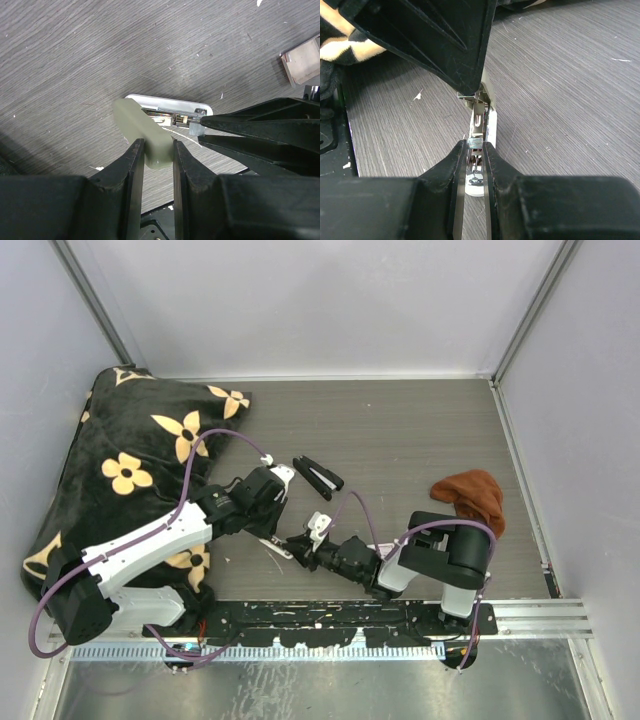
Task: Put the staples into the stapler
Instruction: Install the staple into the stapler.
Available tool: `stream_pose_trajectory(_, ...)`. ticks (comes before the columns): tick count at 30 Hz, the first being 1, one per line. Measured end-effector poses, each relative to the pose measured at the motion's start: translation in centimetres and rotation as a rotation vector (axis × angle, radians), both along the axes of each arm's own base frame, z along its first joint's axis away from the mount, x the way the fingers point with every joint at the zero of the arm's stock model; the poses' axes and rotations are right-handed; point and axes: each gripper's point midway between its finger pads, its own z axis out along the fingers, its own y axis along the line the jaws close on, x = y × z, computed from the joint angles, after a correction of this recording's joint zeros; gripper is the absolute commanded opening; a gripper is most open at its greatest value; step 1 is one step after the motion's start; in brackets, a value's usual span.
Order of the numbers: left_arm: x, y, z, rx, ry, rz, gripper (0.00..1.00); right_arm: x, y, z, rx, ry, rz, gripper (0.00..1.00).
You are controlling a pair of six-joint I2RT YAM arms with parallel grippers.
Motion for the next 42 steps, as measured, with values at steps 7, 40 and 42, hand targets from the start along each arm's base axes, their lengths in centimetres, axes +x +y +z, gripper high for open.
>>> stream_pose_trajectory(7, 0.0, 0.0, 0.0, 0.000, 0.000, 0.000, 0.00, 0.2, 0.2, -0.7, -0.018, 0.007, -0.010, 0.09)
stream_pose_trajectory(40, -0.2, -0.3, 0.1, -0.013, 0.010, -0.009, 0.00, 0.5, 0.6, -2.7, -0.060, 0.031, -0.027, 0.13)
stream_pose_trajectory(42, -0.2, -0.3, 0.1, -0.013, 0.011, -0.009, 0.00, 0.5, 0.6, -2.7, -0.059, 0.032, -0.027, 0.17)
